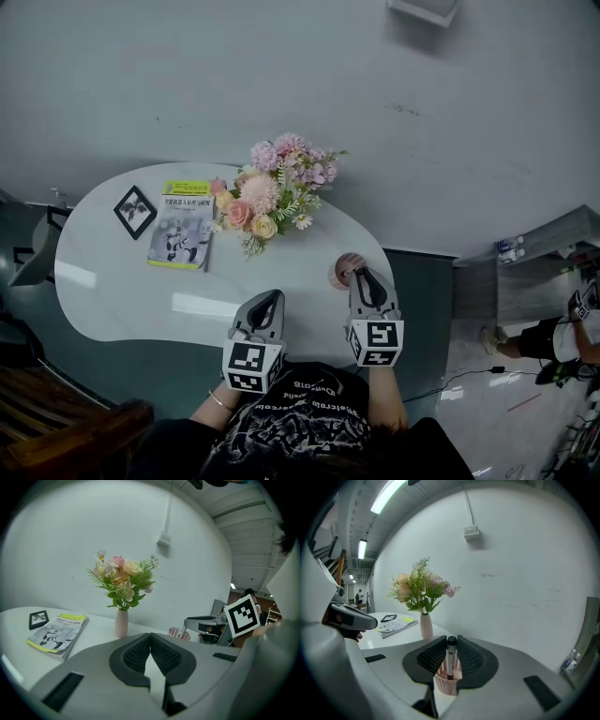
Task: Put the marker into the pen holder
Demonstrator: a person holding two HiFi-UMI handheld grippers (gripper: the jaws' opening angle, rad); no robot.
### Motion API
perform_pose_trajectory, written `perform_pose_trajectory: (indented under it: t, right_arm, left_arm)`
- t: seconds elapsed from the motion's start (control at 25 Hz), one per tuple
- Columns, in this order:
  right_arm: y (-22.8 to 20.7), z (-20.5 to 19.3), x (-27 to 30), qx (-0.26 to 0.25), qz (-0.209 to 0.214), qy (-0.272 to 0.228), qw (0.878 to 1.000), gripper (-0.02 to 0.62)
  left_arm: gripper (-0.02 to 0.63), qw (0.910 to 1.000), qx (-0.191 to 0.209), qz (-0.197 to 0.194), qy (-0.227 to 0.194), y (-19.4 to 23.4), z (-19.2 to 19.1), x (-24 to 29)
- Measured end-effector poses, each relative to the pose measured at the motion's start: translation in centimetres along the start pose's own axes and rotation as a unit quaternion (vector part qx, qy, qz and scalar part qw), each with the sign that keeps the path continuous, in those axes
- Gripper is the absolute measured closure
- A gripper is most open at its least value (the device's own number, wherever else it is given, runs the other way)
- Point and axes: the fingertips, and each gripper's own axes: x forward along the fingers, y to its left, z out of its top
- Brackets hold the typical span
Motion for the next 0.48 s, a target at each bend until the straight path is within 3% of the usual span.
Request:
perform_pose_trajectory:
  t: [0.48]
  right_arm:
    - [-0.2,-1.3,0.2,-0.001,-0.007,0.014,1.0,0.502]
  left_arm:
    - [0.583,1.0,0.001,-0.005,0.007,-0.2,-0.2,0.3]
